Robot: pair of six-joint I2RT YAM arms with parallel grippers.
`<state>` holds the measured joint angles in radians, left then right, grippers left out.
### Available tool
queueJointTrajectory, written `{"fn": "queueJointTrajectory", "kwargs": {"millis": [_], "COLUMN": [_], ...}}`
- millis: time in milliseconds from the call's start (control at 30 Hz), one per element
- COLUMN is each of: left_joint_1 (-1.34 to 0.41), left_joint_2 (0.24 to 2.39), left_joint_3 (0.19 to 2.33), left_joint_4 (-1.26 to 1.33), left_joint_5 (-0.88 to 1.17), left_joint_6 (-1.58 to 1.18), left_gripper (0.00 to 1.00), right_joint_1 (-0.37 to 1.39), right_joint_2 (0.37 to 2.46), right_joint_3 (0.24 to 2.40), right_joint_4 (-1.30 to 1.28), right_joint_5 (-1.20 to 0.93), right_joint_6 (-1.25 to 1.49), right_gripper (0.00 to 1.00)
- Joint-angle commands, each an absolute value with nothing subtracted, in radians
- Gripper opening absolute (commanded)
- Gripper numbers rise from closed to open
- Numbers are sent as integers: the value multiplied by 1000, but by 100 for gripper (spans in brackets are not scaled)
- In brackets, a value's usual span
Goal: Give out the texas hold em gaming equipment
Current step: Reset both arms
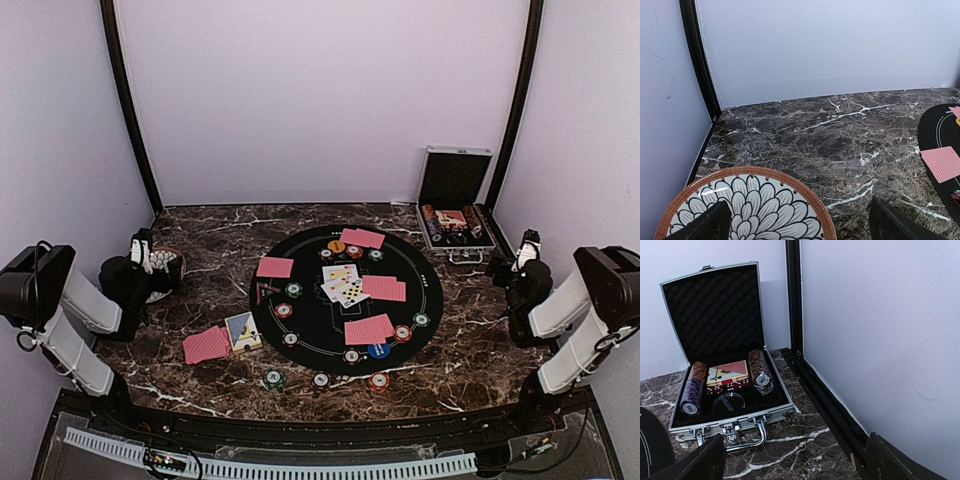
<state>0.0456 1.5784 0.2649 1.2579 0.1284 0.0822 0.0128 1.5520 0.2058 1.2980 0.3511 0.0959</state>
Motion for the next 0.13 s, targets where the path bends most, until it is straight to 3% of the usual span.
{"fn": "queueJointTrajectory", "kwargs": {"millis": [0,100], "left_joint_1": [40,40], "left_joint_2": [1572,1572], "left_joint_3": [274,273], "left_joint_4": [1256,1256], "left_joint_5": [120,121], "left_joint_6": [78,78], "left_gripper": [99,99], "right_joint_1": [10,10], "right_joint_2": [1545,1544], "right_joint_3": [218,217], "right_joint_4": [1321,1322], "right_joint_5": [344,342], "right_joint_6": [108,106], "right_gripper": [98,99]}}
